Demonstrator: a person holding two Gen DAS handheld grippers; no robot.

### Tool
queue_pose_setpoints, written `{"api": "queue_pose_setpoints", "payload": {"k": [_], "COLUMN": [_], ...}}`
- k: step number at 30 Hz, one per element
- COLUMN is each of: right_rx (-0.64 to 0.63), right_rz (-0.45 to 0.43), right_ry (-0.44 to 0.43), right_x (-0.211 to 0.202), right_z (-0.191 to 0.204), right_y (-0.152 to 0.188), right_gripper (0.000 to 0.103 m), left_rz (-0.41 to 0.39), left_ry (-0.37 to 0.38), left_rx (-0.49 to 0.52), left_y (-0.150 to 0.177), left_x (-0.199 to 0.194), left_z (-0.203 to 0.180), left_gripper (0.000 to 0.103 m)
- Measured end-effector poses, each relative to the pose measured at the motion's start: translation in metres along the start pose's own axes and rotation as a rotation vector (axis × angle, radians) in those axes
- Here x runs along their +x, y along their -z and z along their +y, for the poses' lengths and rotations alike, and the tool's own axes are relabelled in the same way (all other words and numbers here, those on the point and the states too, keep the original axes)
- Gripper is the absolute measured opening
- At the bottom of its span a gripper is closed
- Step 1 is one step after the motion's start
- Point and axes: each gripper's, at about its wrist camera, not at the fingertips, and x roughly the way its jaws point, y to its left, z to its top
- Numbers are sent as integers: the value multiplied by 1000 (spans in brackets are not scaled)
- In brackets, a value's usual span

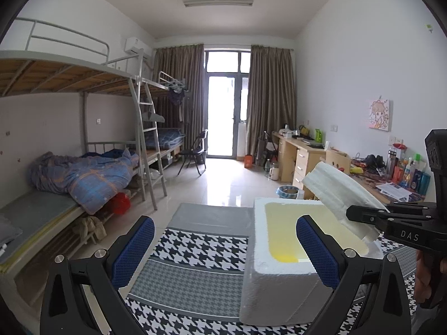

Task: Organize soft objects
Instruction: 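Lower the white masks into the foam box and open the right tool, then withdraw both tools from the foam box back over the table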

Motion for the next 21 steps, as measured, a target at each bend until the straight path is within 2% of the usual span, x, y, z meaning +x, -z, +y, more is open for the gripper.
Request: {"api": "queue_pose_setpoints", "payload": {"k": [2,8,21], "right_rx": [6,15,-4], "right_rz": [-5,-29,-59], "right_ry": [2,8,24], "right_x": [2,-2,-16], "right_z": [0,-2,-2], "right_y": [-1,0,1], "right_gripper": [48,79,87], "left_rz": [2,10,10], "left_ry": [-5,-9,0], "left_rx": [-3,-12,-9], "left_y": [1,2,4], "left_x": [0,3,1], "left_z": [2,6,3], "left_gripper": [102,102,102]}}
